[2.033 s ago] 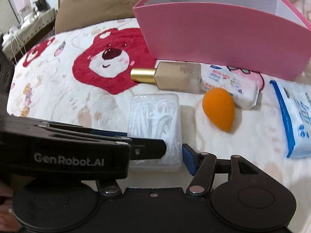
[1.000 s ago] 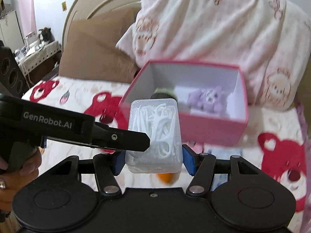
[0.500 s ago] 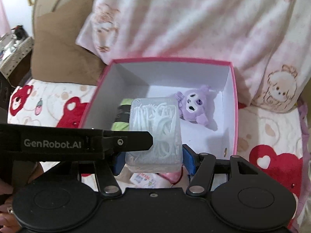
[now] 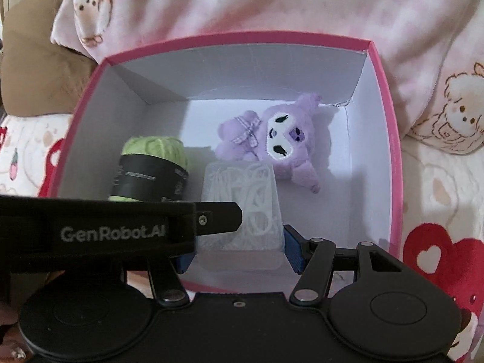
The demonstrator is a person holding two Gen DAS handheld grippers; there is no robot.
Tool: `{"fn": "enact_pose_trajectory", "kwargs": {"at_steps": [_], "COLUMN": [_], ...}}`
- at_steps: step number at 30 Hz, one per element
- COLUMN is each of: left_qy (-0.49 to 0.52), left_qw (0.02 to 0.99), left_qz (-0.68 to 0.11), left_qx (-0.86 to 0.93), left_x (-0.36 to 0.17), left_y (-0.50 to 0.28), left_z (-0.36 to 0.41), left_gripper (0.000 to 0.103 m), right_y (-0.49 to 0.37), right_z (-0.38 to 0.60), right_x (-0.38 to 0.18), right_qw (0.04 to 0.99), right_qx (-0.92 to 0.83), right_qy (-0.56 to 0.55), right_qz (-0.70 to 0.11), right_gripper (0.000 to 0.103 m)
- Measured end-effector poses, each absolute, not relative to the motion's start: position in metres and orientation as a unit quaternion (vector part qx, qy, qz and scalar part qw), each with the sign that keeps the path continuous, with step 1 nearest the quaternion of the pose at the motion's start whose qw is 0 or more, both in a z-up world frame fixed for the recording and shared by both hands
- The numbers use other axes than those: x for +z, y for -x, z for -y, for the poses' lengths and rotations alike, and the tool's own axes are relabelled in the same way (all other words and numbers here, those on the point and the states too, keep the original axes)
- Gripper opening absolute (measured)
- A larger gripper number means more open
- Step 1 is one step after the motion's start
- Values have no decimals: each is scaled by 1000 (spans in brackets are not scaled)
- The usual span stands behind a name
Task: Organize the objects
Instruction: 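Carry the clear floss box into the pink box beside the plush, then open both grippers to release the floss box inside the pink box, then raise both grippers out of the box toward the blue wet-wipes pack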
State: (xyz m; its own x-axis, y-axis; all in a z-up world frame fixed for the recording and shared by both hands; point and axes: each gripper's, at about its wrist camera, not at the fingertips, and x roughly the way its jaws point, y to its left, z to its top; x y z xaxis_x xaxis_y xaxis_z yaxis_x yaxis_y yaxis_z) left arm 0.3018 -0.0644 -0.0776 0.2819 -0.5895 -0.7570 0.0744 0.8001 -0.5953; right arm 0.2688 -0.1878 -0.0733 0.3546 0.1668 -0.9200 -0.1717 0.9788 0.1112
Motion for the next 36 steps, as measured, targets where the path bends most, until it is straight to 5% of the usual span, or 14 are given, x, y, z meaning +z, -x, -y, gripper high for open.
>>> {"fn": "enact_pose_trajectory", "kwargs": {"at_steps": [21,29,36], "left_qy": [246,262,287], "left_qw": [751,749,729], "left_qz": [-565,-574,-589], "left_qx": [-237,-200,-201], "left_x": [-112,-112,-117], "left_y": [-312,-307,-310], "left_z": [73,80,107], "left_gripper": [25,29,27], "right_y": [-273,-254,-246], "right_z": [188,217,233], "right_x": [-71,-57,-53], "right_qw": [813,831,846], "right_qx": [130,168,162], "right_qy": [102,117,128], "right_qz": [-558,-517,-492], "right_gripper": [69,33,32]}}
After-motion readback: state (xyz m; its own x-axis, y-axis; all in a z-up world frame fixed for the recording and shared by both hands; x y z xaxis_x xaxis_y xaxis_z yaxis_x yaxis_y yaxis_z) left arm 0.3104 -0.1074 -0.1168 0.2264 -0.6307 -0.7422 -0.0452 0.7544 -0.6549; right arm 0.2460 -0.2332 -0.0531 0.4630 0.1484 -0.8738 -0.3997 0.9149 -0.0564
